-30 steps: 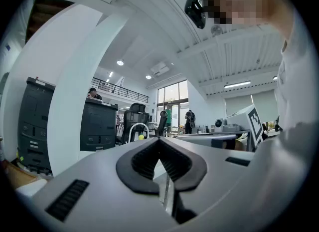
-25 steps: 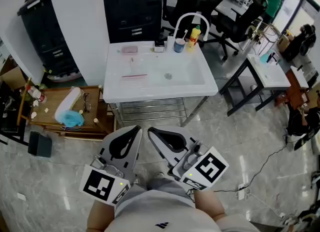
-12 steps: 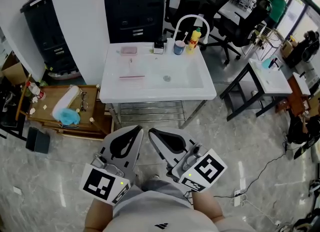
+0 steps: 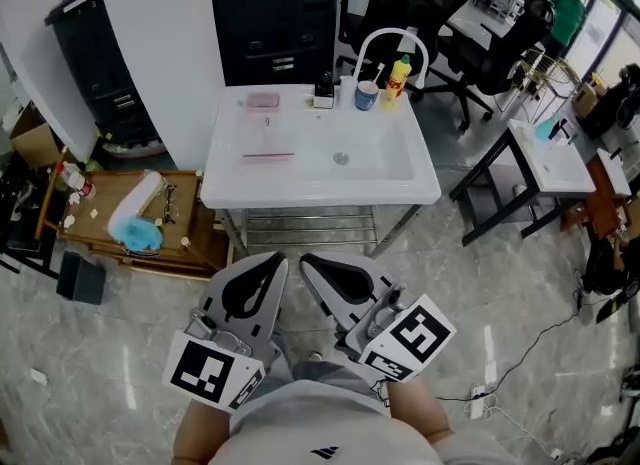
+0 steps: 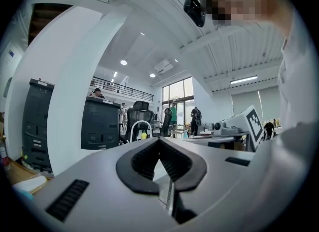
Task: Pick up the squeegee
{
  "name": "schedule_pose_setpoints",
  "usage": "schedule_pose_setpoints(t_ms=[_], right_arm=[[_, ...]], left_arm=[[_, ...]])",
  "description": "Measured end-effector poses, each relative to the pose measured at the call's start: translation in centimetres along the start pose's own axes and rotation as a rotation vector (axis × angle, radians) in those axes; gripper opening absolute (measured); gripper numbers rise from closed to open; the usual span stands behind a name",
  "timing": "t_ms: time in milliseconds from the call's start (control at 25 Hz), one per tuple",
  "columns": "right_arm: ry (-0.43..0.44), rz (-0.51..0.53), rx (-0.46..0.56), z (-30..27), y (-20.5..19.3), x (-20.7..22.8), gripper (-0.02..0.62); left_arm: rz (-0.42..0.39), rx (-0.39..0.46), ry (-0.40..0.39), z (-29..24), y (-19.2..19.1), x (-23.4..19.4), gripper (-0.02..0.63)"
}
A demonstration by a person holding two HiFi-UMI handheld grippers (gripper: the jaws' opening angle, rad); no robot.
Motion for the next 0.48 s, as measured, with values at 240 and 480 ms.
schedule_pose_setpoints(t_ms=[240,480], right_arm=[[-0.051,-0.017,0.005,-1.9,0.5,2.7,0.009],[-0.107,-0.029,0.008,-5.5,1.5,5.5,0.009]], left_arm=[[0.011,-0.001,-0.041,-2.8,0.3,-2.7,0.006],[0.004,0.005,-0.090,-5.7,1.2,-6.8,0.006]])
Point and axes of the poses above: the fingertips, and each gripper's own axes: z backward along the fingers, x to its right, y out of its top, the point moved 5 cm from there along z, backward along the fingers, and after that the axes turned 11 degrees about -x, right-handed, at the moved point
